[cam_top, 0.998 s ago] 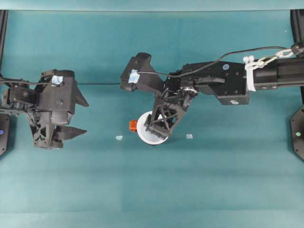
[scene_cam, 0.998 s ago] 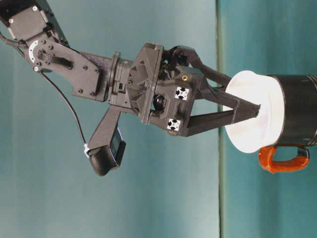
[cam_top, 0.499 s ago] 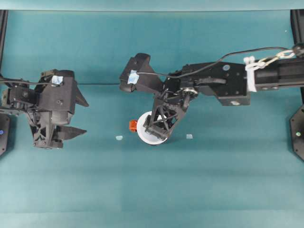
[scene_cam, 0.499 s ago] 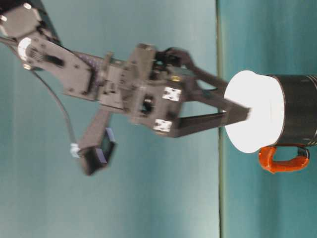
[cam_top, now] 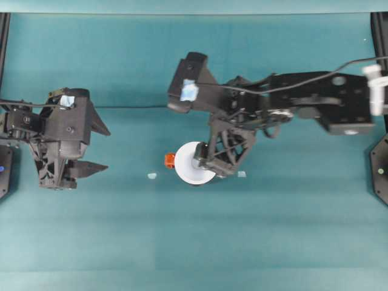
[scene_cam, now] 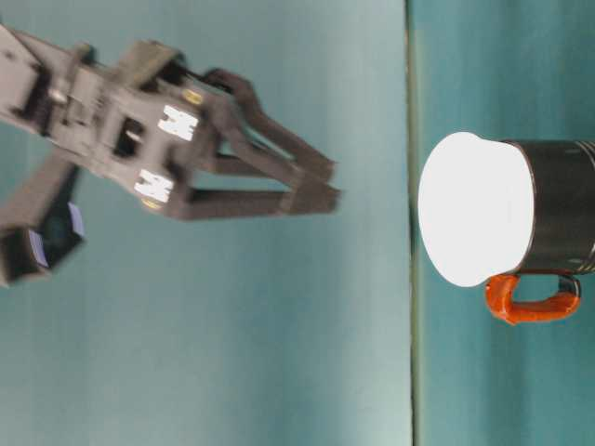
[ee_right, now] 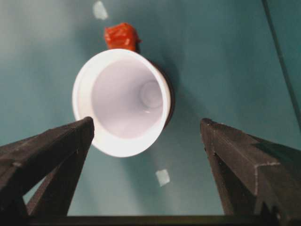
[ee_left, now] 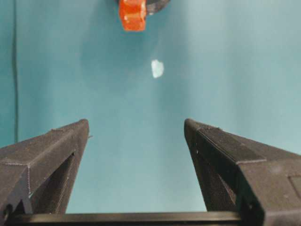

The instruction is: Put the paper cup into the moved red handle cup holder.

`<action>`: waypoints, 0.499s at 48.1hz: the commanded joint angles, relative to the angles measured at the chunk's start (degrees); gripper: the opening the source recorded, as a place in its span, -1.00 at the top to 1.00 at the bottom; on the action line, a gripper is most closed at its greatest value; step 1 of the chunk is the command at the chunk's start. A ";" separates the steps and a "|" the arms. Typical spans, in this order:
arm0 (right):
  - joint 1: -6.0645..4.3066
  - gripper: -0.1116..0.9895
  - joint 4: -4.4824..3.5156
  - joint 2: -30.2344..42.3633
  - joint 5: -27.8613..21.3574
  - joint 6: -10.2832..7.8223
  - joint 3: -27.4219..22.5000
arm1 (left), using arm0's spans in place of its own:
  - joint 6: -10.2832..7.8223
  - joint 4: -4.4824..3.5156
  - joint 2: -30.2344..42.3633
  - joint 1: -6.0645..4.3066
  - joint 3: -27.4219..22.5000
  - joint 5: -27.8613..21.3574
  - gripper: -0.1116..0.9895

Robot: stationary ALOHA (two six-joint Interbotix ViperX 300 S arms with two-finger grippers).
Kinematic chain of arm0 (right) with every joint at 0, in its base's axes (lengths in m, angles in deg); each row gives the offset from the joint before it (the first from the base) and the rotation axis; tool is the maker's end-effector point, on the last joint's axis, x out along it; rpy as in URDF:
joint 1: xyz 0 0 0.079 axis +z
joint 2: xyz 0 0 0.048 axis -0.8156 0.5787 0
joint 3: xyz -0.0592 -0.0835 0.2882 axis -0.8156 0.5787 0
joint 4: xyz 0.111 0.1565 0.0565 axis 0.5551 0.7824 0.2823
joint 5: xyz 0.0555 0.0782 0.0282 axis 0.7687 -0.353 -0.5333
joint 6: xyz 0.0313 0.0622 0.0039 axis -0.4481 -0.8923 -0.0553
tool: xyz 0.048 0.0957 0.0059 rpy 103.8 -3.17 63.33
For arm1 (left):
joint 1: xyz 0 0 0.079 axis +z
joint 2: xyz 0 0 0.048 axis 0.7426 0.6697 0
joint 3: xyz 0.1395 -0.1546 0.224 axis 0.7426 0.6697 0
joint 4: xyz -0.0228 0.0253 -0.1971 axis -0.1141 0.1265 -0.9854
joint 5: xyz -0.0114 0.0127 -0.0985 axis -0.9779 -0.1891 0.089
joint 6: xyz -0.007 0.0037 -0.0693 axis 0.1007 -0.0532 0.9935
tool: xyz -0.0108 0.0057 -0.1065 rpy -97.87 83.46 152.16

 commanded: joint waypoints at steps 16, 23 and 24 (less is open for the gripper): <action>1.23 -0.61 -0.18 -7.12 1.32 0.70 0.35 | 0.09 0.18 -0.53 -0.26 -0.70 0.26 -0.83; 1.49 -0.61 -0.18 -7.03 1.93 0.70 0.44 | 0.18 0.18 -0.62 -0.44 -0.70 0.26 -0.83; 1.49 -0.61 -0.09 -7.03 1.93 0.70 0.35 | 0.18 0.18 -0.53 -0.44 -0.70 0.18 -0.83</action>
